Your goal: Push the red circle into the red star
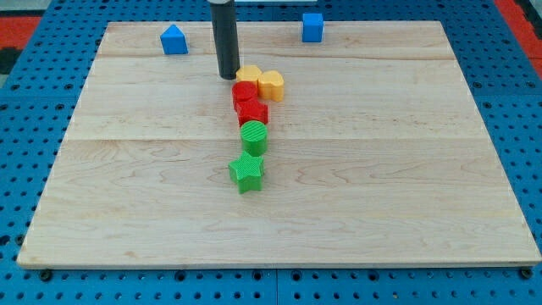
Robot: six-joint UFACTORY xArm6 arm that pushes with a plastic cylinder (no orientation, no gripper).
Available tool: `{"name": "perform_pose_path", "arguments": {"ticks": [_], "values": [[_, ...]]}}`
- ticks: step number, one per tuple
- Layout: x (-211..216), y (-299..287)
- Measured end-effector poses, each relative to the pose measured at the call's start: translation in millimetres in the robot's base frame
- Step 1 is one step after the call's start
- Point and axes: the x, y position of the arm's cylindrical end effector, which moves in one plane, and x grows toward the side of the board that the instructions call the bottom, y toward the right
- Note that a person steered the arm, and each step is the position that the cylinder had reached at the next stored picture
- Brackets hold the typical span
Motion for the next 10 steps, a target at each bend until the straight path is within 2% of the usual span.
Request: {"name": "perform_pose_path", "arguments": {"ticks": [1, 2, 3, 4, 5, 6, 7, 8, 9, 10], "values": [[3, 0], [44, -35], [75, -42], [106, 16], [104, 59], [82, 82], [74, 82], [95, 47], [56, -15], [56, -3]]}}
